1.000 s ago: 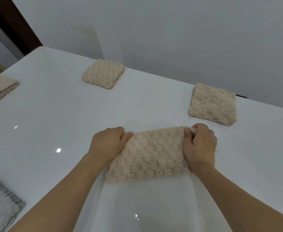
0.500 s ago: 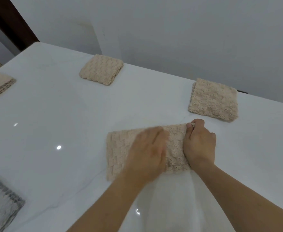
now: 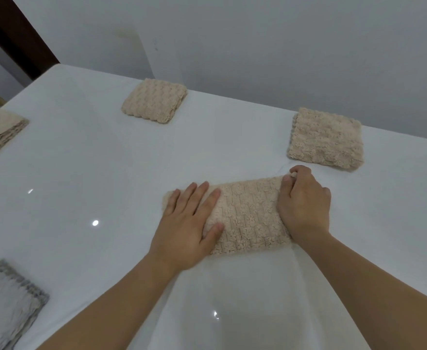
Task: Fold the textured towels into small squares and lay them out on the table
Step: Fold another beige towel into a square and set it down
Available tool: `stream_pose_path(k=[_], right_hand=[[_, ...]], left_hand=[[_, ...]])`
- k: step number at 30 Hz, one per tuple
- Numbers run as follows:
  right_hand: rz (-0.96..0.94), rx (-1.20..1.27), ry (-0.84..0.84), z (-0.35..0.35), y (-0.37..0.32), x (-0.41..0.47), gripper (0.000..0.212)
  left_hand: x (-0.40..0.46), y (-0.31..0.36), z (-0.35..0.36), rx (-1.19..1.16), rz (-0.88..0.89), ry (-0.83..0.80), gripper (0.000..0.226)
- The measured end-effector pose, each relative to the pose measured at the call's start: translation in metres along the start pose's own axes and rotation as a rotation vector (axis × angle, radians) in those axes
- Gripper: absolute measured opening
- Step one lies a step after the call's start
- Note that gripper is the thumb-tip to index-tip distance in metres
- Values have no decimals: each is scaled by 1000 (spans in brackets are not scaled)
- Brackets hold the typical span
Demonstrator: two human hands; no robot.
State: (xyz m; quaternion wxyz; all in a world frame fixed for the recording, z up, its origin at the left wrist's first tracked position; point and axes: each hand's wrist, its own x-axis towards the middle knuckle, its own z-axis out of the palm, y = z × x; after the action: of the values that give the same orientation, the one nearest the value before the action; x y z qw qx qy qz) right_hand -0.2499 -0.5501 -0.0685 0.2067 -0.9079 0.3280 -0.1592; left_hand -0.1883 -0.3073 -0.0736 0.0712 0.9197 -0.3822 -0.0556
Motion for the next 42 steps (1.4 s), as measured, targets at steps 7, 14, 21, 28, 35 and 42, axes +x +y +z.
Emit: stream_pose_path(k=[7, 14, 21, 28, 35, 42], right_hand=[[-51, 45, 139, -26, -36, -16, 43], [-384, -229, -271, 9, -26, -73, 55], [-371, -312, -395, -25, 38, -33, 66], [-357, -336, -374, -26, 39, -33, 67], [-385, -276, -325, -25, 40, -35, 65], [-308, -29, 41, -30, 44, -41, 28]], left_hand=[[0, 0, -1, -11, 4, 3, 65], [-1, -3, 0, -7, 19, 6, 64], [-1, -4, 1, -28, 17, 16, 61], [13, 0, -14, -164, -65, 40, 65], [61, -1, -77, -157, -414, -429, 24], [81, 1, -126, -1000, -442, -651, 20]])
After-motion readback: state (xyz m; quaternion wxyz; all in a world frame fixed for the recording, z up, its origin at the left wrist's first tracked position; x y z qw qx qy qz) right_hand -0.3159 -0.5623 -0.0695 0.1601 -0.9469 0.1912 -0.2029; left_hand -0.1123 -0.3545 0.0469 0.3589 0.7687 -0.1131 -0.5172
